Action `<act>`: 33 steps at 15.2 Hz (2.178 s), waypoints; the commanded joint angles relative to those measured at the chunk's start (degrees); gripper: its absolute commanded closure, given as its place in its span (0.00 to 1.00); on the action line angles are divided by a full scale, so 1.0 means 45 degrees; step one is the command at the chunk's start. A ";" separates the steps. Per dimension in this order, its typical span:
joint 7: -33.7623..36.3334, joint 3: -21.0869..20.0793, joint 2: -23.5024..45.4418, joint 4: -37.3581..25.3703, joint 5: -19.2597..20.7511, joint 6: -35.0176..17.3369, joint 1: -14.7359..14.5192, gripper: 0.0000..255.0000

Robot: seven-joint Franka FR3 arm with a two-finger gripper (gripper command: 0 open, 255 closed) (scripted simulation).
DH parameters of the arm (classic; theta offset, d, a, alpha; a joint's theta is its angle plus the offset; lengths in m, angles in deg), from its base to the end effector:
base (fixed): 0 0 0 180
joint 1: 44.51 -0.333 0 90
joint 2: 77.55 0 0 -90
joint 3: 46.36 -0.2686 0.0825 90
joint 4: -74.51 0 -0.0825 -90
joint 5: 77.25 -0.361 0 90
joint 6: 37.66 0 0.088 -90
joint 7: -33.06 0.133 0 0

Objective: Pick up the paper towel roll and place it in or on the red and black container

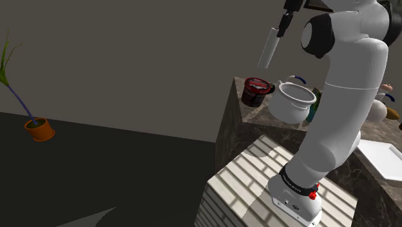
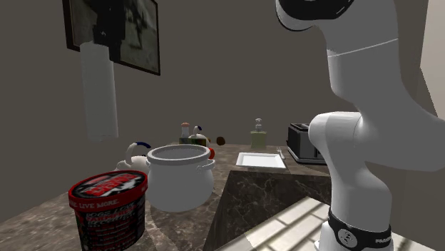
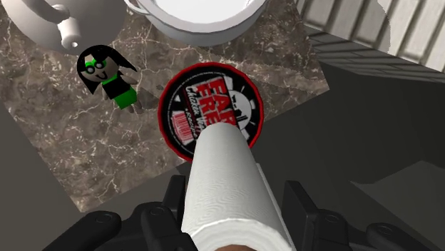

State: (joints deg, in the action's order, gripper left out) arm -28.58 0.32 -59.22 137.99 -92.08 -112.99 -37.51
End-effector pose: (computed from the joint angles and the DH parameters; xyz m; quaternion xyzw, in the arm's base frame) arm 0.4210 -0.3767 0.5965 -0.9935 -0.1127 -0.0020 0.0154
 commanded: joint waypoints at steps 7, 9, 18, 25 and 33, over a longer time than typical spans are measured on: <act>0.0212 0.0033 -0.0946 0.2616 0.0751 -0.1880 -0.0938 1.00; 0.0261 0.0028 -0.1124 0.3170 0.0884 -0.2303 -0.1096 1.00; 0.0406 -0.0019 -0.1652 0.5304 0.1265 -0.4057 -0.1552 1.00; 0.0415 -0.0027 -0.1695 0.5567 0.1293 -0.4289 -0.1591 1.00; 0.0415 -0.0027 -0.1695 0.5567 0.1293 -0.4289 -0.1591 0.00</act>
State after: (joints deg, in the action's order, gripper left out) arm -26.71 0.20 -66.85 163.05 -86.27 -132.29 -44.67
